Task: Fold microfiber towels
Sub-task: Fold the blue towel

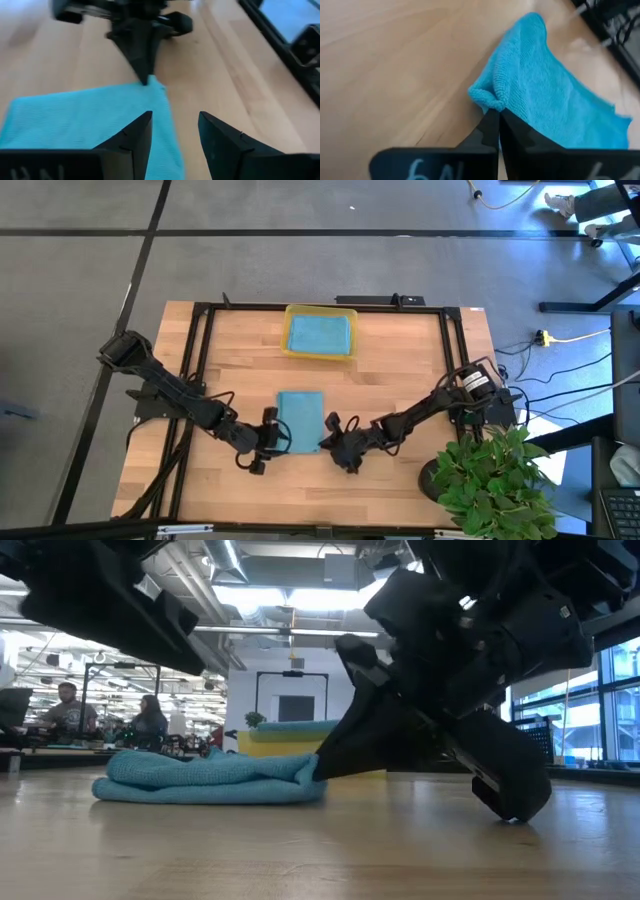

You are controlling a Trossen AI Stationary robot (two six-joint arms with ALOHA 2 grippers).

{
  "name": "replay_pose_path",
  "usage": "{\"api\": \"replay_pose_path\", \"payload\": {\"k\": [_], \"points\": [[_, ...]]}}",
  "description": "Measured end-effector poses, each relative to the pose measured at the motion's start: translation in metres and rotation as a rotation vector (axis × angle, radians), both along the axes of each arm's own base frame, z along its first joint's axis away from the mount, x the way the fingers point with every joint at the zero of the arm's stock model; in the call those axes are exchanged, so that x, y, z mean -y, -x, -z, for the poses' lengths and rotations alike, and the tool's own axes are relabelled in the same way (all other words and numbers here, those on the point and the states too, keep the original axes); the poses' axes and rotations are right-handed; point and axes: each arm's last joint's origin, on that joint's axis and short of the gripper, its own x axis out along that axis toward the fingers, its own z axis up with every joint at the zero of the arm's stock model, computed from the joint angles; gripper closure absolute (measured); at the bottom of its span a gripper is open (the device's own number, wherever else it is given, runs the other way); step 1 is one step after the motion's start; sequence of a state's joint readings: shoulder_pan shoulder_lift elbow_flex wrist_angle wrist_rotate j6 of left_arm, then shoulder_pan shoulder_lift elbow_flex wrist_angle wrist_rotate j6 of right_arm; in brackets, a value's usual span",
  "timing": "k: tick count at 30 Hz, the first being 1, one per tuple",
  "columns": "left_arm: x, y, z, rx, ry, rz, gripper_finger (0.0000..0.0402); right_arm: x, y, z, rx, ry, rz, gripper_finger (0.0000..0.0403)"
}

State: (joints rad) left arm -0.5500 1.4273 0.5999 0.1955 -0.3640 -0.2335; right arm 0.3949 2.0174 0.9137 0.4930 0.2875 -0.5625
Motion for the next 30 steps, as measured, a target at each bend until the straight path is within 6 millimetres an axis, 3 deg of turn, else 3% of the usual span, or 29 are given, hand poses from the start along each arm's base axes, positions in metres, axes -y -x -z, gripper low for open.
{"api": "replay_pose_path", "payload": {"k": [5,13,20,30], "points": [[0.004,0.001,0.004,-0.022,-0.013,0.035,0.025,0.008,-0.004,0.0,0.006,-0.139,0.113,0.0398],[0.001,0.008,0.029,-0.174,-0.171,0.005,0.0233,0.019,-0.011,-0.006,0.045,-0.33,0.186,0.0401],[0.009,0.011,0.025,-0.141,-0.172,0.03,0.0204,0.036,-0.017,-0.007,0.048,-0.431,0.26,0.0401],[0.014,0.028,0.033,-0.23,-0.272,0.028,0.0186,0.049,-0.024,-0.013,0.07,-0.589,0.261,0.0402]]}}
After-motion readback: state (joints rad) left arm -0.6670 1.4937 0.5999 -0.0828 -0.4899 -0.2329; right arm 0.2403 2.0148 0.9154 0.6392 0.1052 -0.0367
